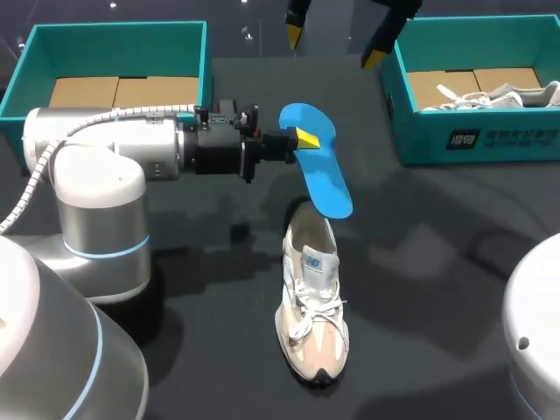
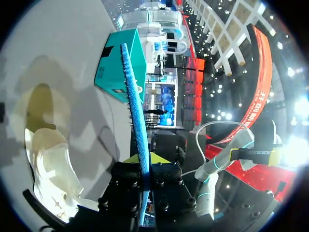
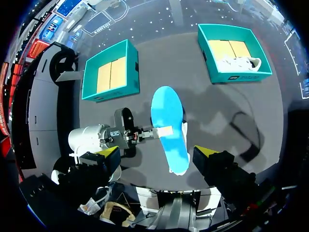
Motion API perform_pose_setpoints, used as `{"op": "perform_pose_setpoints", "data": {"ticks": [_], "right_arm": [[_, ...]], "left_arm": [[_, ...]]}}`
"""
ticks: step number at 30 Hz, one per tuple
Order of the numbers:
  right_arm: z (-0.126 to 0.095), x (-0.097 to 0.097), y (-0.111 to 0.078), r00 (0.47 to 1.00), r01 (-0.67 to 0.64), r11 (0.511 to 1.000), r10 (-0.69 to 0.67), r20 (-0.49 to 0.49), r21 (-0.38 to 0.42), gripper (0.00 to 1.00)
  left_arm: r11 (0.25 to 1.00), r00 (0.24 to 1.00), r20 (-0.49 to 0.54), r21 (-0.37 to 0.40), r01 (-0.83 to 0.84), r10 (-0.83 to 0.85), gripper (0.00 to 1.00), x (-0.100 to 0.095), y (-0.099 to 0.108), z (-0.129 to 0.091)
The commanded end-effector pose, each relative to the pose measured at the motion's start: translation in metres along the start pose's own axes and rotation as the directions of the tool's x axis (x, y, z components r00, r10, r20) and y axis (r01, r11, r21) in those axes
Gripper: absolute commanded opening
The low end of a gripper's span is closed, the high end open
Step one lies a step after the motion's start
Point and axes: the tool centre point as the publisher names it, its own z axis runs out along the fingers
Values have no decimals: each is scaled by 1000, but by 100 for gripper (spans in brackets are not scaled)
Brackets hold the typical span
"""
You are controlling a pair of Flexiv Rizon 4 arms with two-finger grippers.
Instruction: Take the shoe out of the shoebox, open the shoe tongue, remove and reinsert the insole, then place the shoe into the shoebox
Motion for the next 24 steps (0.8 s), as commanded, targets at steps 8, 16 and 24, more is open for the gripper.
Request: {"op": "perform_pose_setpoints", "data": {"ticks": [8, 16, 24], "right_arm": [[8, 25, -2, 987, 21, 1000, -24, 161, 21, 100], [15, 34, -6, 975, 3, 999, -12, 221, 38, 100], [18, 39, -7, 977, 16, 999, -23, 213, 35, 100]], "left_arm": [[1000, 1000, 2, 2, -1, 1, 0, 0, 1, 0], [1000, 1000, 2, 2, -1, 1, 0, 0, 1, 0], [1000, 1000, 2, 2, -1, 1, 0, 0, 1, 0]]}}
